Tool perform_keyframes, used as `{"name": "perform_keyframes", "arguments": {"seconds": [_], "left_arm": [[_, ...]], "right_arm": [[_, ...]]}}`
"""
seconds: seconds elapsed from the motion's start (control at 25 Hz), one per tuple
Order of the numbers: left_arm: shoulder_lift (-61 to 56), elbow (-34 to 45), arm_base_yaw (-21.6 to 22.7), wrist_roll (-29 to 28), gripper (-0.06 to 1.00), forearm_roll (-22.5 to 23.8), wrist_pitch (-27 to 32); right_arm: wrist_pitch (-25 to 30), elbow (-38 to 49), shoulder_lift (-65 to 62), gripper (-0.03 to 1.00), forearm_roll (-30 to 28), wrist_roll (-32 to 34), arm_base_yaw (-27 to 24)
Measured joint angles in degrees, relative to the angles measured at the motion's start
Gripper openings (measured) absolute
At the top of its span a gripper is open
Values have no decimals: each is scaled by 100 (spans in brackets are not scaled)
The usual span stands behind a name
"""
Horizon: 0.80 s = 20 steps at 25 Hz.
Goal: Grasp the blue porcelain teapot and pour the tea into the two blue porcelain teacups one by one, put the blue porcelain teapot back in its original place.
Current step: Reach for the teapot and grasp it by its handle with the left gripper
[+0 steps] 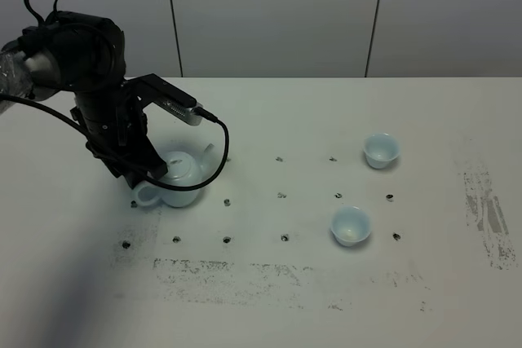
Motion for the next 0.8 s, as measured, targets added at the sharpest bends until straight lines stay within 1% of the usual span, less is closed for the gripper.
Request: {"name": "perform_keyframes", "arguments": {"seconds": [0.12,0.28,0.44,0.52,0.64,0.68,0.8], "left_arm": [[-30,0,0,38,42,-23,192],[-351,39,0,422,42,32,378],[-923,248,0,546,42,6,341],[-1219,613,0,657,42,-29,92],[-1604,1242,0,1043,42,-58,-433],[-1696,1491,0,1138,42,-132,-640],[-1814,1916,0,1429,42,-314,-1207]], "right_arm": [[0,0,0,36,0,0,0],[0,0,0,36,0,0,0],[0,0,0,36,0,0,0],[0,0,0,36,0,6,0],[0,0,0,36,0,10,0],[0,0,0,36,0,10,0],[0,0,0,36,0,10,0]]}}
